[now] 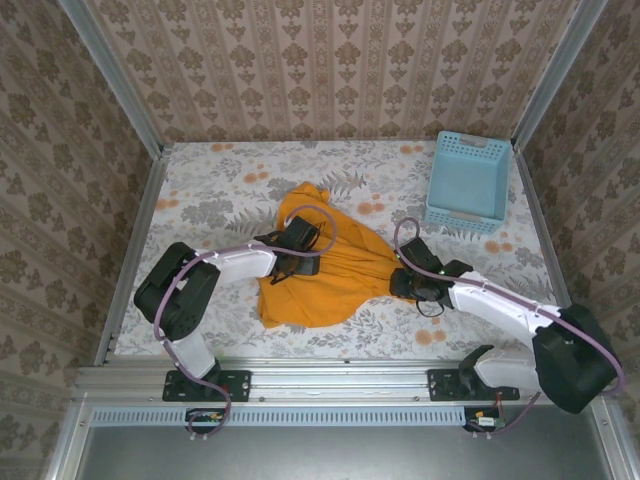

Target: Fold the inside-out t-shirt

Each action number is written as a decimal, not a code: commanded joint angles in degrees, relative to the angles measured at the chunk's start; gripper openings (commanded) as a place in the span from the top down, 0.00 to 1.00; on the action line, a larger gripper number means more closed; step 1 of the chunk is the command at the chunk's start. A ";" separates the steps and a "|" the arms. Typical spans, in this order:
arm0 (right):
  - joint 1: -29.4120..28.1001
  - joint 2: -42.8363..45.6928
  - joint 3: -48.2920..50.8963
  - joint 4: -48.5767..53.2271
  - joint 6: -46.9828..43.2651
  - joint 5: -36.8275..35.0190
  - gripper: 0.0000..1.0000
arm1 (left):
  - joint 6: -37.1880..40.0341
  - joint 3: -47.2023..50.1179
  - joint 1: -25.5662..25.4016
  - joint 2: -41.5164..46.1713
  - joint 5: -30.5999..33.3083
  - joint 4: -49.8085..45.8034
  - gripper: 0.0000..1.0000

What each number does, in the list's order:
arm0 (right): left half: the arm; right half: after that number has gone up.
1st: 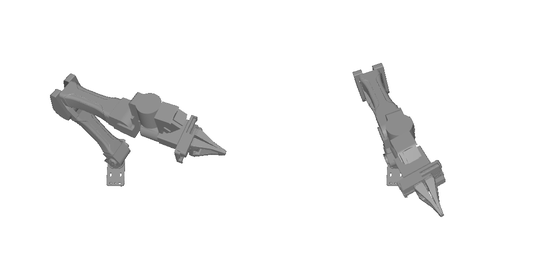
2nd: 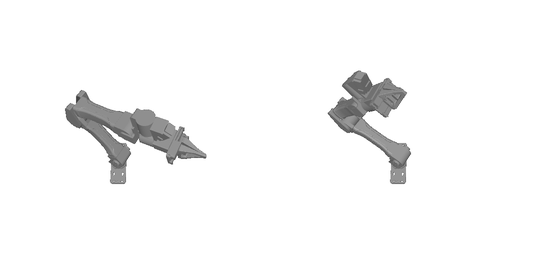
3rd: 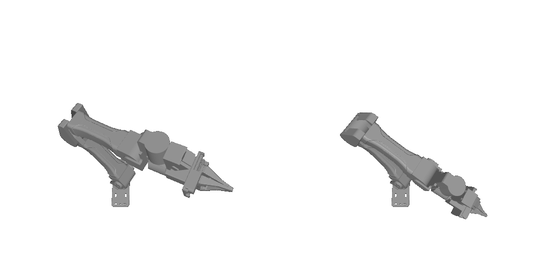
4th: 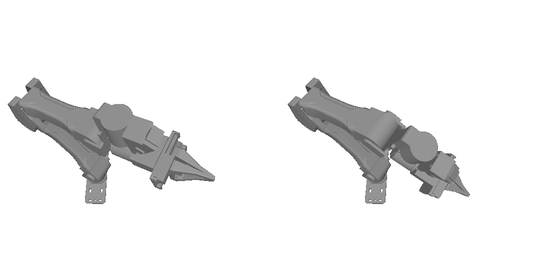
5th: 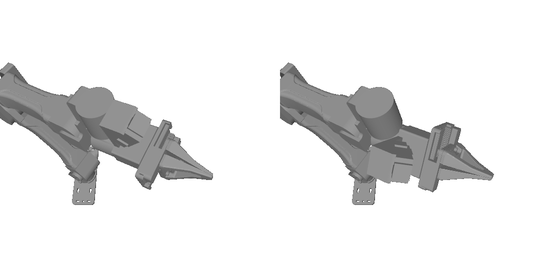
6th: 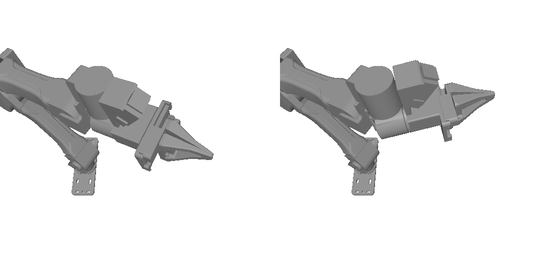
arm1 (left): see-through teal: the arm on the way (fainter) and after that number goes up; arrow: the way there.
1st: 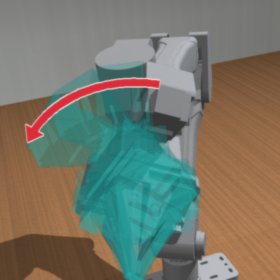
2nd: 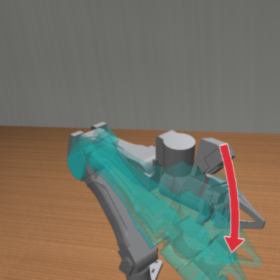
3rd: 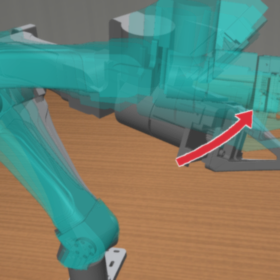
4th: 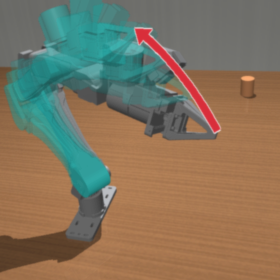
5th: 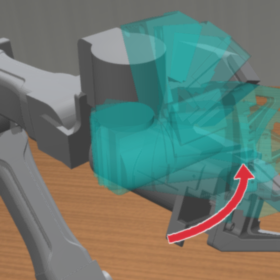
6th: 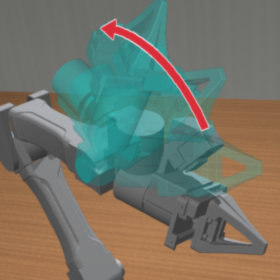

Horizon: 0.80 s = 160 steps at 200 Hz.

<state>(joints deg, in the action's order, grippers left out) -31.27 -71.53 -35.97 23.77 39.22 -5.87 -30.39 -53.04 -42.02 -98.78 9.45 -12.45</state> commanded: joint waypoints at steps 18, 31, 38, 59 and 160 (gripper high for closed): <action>1.53 -2.40 -0.55 -3.61 0.32 0.68 0.60 | 0.25 1.04 -0.78 -0.98 -2.05 -2.00 0.33; 1.65 -3.46 -0.51 -5.83 -0.69 3.24 0.60 | 0.24 1.00 -0.86 -1.23 -2.20 -1.79 0.33; 1.65 -4.10 -0.59 -6.78 -1.15 4.65 0.62 | 0.18 0.96 -0.96 -1.34 -2.17 -1.79 0.33; 1.56 -5.97 -1.53 -7.01 -1.76 5.69 0.66 | 0.11 0.75 -1.03 -1.60 -2.21 -1.70 0.33; -3.32 -1.87 -2.30 -5.65 -4.14 6.24 0.79 | -0.11 -0.05 -1.05 -2.95 -1.75 -2.58 0.33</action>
<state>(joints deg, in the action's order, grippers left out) -33.41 -74.35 -36.80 17.93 36.05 -1.02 -30.39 -53.12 -42.39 -98.96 9.50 -12.45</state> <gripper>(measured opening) 0.222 0.667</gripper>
